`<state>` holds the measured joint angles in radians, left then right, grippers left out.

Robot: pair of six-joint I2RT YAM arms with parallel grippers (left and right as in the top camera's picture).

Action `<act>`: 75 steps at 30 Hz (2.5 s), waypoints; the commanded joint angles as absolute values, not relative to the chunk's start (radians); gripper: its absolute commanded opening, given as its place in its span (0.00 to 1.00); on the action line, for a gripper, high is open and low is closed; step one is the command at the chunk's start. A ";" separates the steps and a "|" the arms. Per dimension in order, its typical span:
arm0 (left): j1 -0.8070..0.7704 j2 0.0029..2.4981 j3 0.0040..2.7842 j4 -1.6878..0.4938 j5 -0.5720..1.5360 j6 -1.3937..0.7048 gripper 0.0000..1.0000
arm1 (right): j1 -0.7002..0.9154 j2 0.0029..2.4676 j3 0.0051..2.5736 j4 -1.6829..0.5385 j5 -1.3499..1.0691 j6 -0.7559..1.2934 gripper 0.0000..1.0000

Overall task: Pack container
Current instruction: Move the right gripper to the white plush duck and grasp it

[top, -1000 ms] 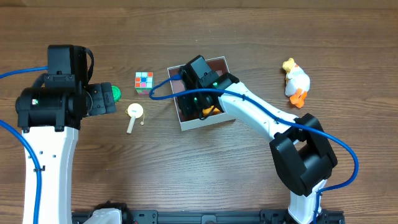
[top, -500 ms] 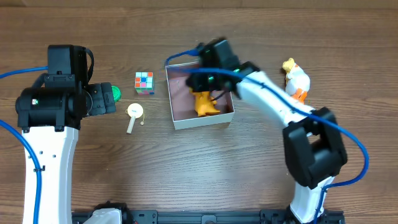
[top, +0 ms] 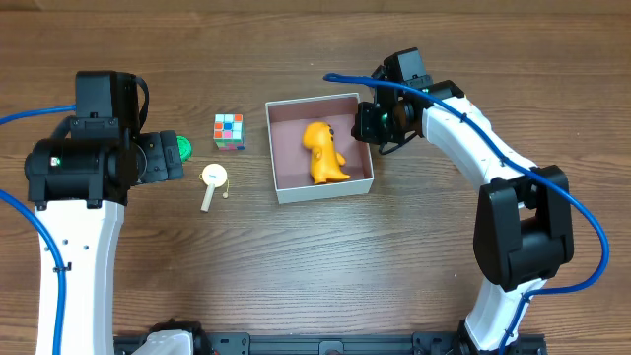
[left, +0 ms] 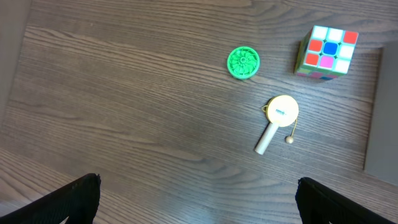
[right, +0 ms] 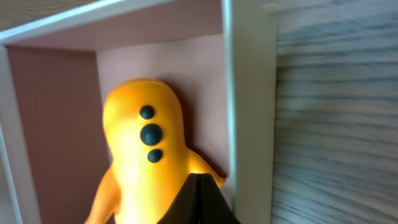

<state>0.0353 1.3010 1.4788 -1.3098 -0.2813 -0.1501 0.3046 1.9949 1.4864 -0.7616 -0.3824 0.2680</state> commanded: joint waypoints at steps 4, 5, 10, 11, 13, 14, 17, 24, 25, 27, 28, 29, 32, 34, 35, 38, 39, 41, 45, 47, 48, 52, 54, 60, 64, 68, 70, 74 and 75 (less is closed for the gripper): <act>0.040 1.305 1.482 -1.308 -0.295 -0.157 1.00 | 0.321 1.892 1.533 -0.792 -0.392 0.192 0.05; 0.040 1.305 1.482 -1.308 -0.295 -0.157 1.00 | 0.327 1.858 1.544 -0.800 -0.390 0.193 0.08; 0.040 1.305 1.482 -1.308 -0.295 -0.157 1.00 | 0.308 1.729 1.559 -0.856 -0.313 0.207 0.19; 0.040 1.305 1.482 -1.308 -0.295 -0.157 1.00 | 0.300 1.716 1.559 -0.880 -0.265 0.213 0.20; 0.040 1.305 1.482 -1.308 -0.295 -0.157 1.00 | 0.282 1.711 1.558 -0.942 -0.167 0.213 0.21; 0.040 1.305 1.482 -1.308 -0.295 -0.157 1.00 | 0.272 1.719 1.554 -0.982 -0.110 0.214 0.21; 0.040 1.305 1.482 -1.308 -0.295 -0.157 1.00 | 0.253 1.751 1.510 -1.017 -0.065 0.241 0.20; 0.040 1.305 1.482 -1.308 -0.295 -0.157 1.00 | 0.255 1.817 1.385 -0.993 -0.086 0.316 0.19; 0.040 1.305 1.482 -1.308 -0.295 -0.157 1.00 | 0.255 1.816 1.373 -0.991 -0.098 0.315 0.17; 0.040 1.305 1.482 -1.308 -0.295 -0.157 1.00 | 0.257 1.817 1.360 -0.993 -0.154 0.315 0.15; 0.040 1.305 1.482 -1.308 -0.295 -0.157 1.00 | 0.263 1.816 1.359 -0.997 -0.184 0.314 0.15; 0.040 1.305 1.482 -1.308 -0.295 -0.157 1.00 | 0.271 1.816 1.359 -1.002 -0.204 0.314 0.14; 0.040 1.305 1.482 -1.308 -0.295 -0.157 1.00 | 0.324 1.817 1.359 -0.993 -0.226 0.311 0.15; 0.040 1.305 1.482 -1.308 -0.295 -0.157 1.00 | 0.361 1.816 1.359 -0.982 -0.226 0.311 0.15; 0.040 1.305 1.482 -1.308 -0.295 -0.157 1.00 | 0.377 1.816 1.359 -0.974 -0.226 0.311 0.15; 0.040 1.305 1.482 -1.308 -0.295 -0.157 1.00 | 0.399 1.816 1.359 -0.944 -0.218 0.319 0.15; 0.040 1.305 1.482 -1.308 -0.295 -0.157 1.00 | 0.399 1.816 1.359 -0.944 -0.212 0.333 0.14; 0.040 1.305 1.482 -1.308 -0.295 -0.157 1.00 | 0.396 1.816 1.362 -0.945 -0.147 0.353 0.14; 0.040 1.305 1.482 -1.308 -0.295 -0.157 1.00 | 0.366 1.808 1.445 -1.010 0.012 0.352 0.15; 0.040 1.305 1.482 -1.308 -0.295 -0.157 1.00 | 0.331 1.802 1.507 -1.032 0.050 0.352 0.27; 0.040 1.305 1.482 -1.308 -0.295 -0.157 1.00 | 0.308 1.802 1.531 -1.031 0.069 0.352 0.34; 0.040 1.305 1.482 -1.308 -0.295 -0.157 1.00 | 0.171 1.804 1.547 -0.974 0.071 0.273 0.74; 0.040 1.305 1.482 -1.308 -0.295 -0.157 1.00 | 0.124 1.807 1.546 -0.956 0.066 0.220 0.89; 0.040 1.305 1.482 -1.308 -0.295 -0.157 1.00 | -0.084 1.815 1.545 -0.907 0.036 0.077 1.00; 0.040 1.305 1.482 -1.308 -0.295 -0.157 1.00 | -0.139 1.869 1.545 -0.898 -0.047 0.009 1.00; 0.040 1.305 1.482 -1.308 -0.295 -0.157 1.00 | -0.141 1.962 1.545 -0.895 -0.047 -0.016 1.00; 0.040 1.305 1.482 -1.308 -0.295 -0.157 1.00 | -0.134 2.001 1.545 -0.895 -0.051 -0.016 0.99; 0.040 1.305 1.482 -1.308 -0.295 -0.157 1.00 | -0.130 2.044 1.545 -0.916 -0.085 0.001 0.64; 0.040 1.305 1.482 -1.308 -0.295 -0.157 1.00 | -0.130 2.043 1.545 -0.923 -0.092 0.018 0.53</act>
<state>0.0353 1.3010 1.4788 -1.3098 -0.2813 -0.1501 -0.1341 2.0476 1.5265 -0.9192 -0.0570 -0.0002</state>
